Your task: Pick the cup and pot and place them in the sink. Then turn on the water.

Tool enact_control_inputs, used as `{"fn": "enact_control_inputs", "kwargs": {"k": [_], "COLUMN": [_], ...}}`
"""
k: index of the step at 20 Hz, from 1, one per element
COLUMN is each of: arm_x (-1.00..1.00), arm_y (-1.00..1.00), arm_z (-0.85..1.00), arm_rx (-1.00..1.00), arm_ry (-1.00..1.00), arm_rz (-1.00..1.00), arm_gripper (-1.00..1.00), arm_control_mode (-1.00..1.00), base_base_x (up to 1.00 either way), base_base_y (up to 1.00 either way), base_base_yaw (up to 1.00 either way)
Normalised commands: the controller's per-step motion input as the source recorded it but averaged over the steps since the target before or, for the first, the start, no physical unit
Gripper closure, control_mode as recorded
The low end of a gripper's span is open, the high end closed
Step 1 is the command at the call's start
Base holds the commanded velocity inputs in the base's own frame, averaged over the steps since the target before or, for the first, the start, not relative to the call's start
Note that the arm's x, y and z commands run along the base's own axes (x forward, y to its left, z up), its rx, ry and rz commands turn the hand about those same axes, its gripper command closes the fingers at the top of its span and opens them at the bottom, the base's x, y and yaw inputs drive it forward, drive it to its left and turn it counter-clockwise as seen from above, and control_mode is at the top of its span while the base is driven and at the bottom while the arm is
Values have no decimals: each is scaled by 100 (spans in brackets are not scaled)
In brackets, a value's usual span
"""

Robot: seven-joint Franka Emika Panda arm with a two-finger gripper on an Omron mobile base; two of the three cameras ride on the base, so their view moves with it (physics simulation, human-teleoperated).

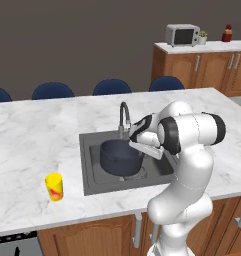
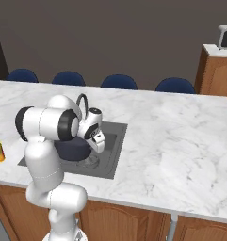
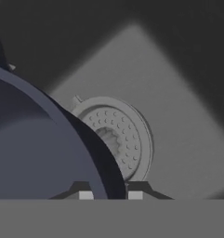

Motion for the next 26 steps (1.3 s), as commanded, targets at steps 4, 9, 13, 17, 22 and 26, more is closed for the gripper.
{"fn": "enact_control_inputs", "kwargs": {"k": [4,9,13,17,22,26], "arm_x": [0,-9,-19,-24,-23,-6], "arm_y": [6,1,0,1,14,21], "arm_z": [-2,0,0,0,0,0], "arm_rx": [0,0,0,0,0,0], "arm_ry": [0,0,0,0,-4,-8], "arm_rz": [0,0,0,0,0,0], "arm_gripper": [100,100,100,100,100,100], "arm_control_mode": [-100,-100,-100,-100,-100,-100], "base_base_x": [0,0,0,0,0,0], "base_base_y": [0,0,0,0,0,0], "base_base_yaw": [0,0,0,0,0,0]}}
